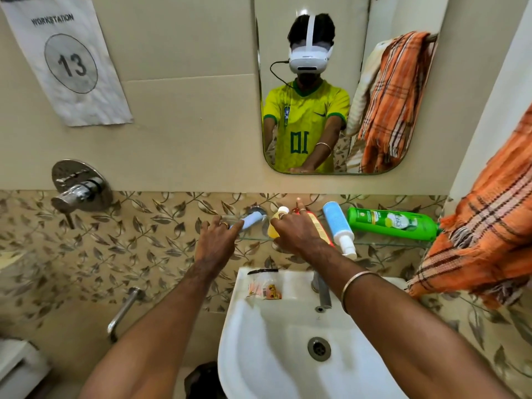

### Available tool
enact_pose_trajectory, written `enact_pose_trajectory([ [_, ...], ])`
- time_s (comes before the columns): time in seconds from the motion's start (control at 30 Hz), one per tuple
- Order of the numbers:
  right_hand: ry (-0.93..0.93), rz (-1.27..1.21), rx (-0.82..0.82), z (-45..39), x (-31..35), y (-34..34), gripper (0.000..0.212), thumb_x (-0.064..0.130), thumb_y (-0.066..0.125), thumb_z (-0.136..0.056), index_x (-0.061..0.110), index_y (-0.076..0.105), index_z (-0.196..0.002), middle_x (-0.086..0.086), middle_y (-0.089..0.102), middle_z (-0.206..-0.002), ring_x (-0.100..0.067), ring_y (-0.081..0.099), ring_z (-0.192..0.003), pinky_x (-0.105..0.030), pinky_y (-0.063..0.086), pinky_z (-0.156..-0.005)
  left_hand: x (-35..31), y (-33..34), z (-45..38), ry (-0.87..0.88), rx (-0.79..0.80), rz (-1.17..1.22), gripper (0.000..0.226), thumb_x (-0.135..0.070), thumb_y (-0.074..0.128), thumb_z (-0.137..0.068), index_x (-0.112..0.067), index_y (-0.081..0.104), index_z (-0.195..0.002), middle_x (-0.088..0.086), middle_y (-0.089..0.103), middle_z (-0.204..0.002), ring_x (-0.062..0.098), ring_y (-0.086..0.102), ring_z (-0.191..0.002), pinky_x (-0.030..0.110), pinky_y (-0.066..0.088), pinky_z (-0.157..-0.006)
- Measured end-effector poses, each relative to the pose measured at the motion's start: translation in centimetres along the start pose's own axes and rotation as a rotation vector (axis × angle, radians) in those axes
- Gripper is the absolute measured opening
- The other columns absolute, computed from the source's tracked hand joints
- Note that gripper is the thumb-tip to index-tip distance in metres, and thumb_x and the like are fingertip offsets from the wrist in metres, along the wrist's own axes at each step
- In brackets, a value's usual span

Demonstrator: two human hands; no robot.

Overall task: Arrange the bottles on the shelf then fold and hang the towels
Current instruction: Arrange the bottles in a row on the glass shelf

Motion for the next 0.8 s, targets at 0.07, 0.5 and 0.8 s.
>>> enact_pose_trajectory([
  [0.07,-0.012,-0.014,-0.013,-0.1,-0.1,0.2,0.035,0.031,0.065,-0.091,0.016,0.063,-0.122,-0.012,0.075,-0.107,-0.029,0.070,-0.102,-0.061,0.018,-0.121,0.6,-0.4,-0.1,0.009,-0.031,0.003,0.060,-0.015,0.079,-0.081,-0.018,0.055,-0.135,0.015,0.076,-0.107,0.038,0.060,-0.120,0.055,0.051,-0.091],
  [0.5,0.094,-0.117,-0.123,-2.4,-1.3,-2.3,0.045,-0.006,0.052,-0.091,0.006,0.051,-0.135,-0.014,0.072,-0.100,-0.029,0.068,-0.090,-0.049,0.024,-0.123,5.0,-4.3,-3.7,0.111,-0.108,-0.010,0.057,0.001,0.072,-0.077,-0.015,0.055,-0.130,0.014,0.070,-0.119,0.033,0.050,-0.124,0.049,0.046,-0.092],
  [0.8,0.213,-0.437,-0.053,-5.4,-0.5,-3.4,0.030,0.009,0.050,-0.100,0.013,0.053,-0.130,-0.018,0.066,-0.113,-0.035,0.063,-0.094,-0.045,0.054,-0.077,4.7,-5.6,-6.4,0.265,-0.116,-0.076,0.062,-0.003,0.061,-0.089,-0.028,0.047,-0.144,0.011,0.065,-0.123,0.030,0.045,-0.122,0.043,0.044,-0.087],
])
Point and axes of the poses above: each hand's wrist, its own z-axis away from the middle knuckle, its own y-axis out of the palm, x = y × z, the point moved 7 cm from there along -z, towards the middle knuckle
